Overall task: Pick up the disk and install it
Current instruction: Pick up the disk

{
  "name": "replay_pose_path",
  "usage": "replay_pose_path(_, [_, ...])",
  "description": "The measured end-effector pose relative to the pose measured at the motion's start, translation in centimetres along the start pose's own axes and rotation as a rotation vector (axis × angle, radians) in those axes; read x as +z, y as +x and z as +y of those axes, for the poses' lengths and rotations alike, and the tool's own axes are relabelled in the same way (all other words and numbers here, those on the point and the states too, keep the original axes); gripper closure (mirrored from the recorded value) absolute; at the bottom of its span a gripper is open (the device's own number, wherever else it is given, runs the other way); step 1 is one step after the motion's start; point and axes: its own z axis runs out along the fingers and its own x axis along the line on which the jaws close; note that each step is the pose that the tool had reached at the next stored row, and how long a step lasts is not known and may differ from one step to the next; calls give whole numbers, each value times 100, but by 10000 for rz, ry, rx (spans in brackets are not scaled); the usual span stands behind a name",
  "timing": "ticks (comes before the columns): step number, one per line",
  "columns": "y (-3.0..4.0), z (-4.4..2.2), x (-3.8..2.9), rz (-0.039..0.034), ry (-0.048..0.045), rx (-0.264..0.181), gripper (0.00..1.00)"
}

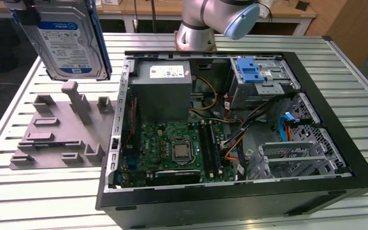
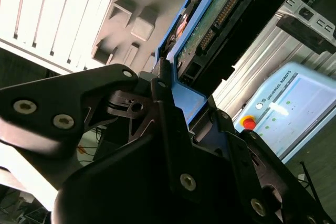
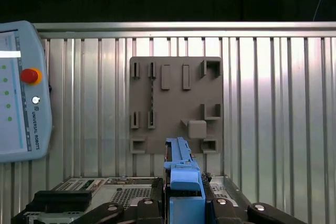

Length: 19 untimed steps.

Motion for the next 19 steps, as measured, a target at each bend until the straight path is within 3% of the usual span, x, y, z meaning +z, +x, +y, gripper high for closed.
replay_pose_path(10, [117,-127,-3,0,-1,1,64])
replay_pose_path(19, [172,-334,-7,-5,-2,0,64])
